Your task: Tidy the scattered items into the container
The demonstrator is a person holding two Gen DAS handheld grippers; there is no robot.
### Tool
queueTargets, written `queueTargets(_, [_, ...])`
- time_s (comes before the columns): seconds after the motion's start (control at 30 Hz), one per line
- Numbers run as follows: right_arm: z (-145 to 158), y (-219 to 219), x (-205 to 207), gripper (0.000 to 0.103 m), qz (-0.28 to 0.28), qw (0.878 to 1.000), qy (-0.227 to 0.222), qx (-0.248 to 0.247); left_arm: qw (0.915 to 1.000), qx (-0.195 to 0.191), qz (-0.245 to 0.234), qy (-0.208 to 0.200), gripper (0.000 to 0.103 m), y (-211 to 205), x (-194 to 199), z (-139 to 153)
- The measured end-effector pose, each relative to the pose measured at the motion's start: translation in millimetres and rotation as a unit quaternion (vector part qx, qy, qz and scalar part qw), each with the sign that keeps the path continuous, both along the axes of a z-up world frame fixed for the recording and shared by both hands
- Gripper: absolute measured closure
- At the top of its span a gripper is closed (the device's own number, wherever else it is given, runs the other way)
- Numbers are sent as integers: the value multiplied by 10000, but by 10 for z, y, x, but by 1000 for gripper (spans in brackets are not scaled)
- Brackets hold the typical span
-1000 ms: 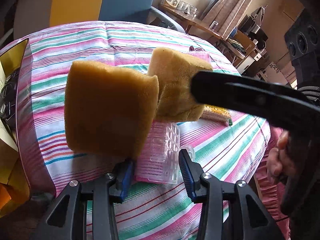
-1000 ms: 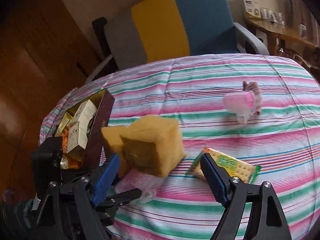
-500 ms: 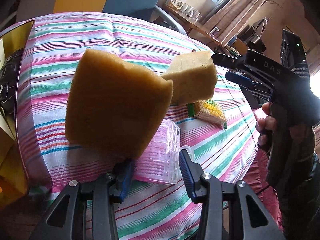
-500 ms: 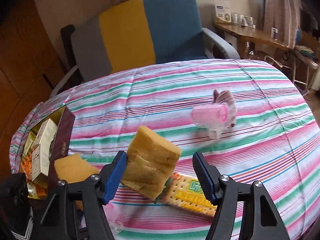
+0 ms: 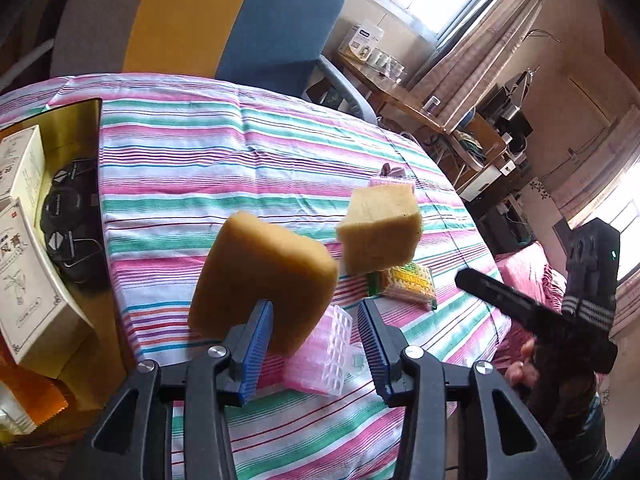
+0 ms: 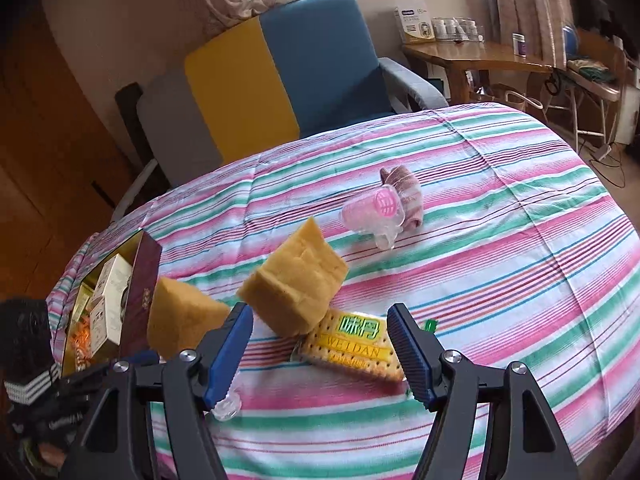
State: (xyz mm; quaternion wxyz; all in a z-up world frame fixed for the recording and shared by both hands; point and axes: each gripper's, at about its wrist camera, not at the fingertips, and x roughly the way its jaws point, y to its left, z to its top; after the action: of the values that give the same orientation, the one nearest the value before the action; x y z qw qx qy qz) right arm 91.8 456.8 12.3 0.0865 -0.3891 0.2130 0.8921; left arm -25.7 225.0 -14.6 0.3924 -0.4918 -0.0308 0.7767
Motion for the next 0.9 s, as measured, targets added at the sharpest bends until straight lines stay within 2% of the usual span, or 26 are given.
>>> queueTargets(0.17, [-181,-445,167,32,865,9960,-217,24,9997,-140,97,199,50,-146,24,42])
queueTargets(0.37, [-443,-869,151,29,1458,9880,-486,171,9977,-496,-37,458,42,-220,71,41])
queueTargets(0.6, [-445,-1099,-69,20,2077,9759,-483,467,9910,-854,-529,881,37,-53,68,83])
queueTargets(0.77, [-498,-1178,-301,20,2395,9646,-695,854,9864,-925,-861,1051,35,76,32,77])
queueTargets(0.9, [-556,-1198,-457,19,2608,9572,-822,944,9828,-1029,-1055,1111,34,169,-7,28])
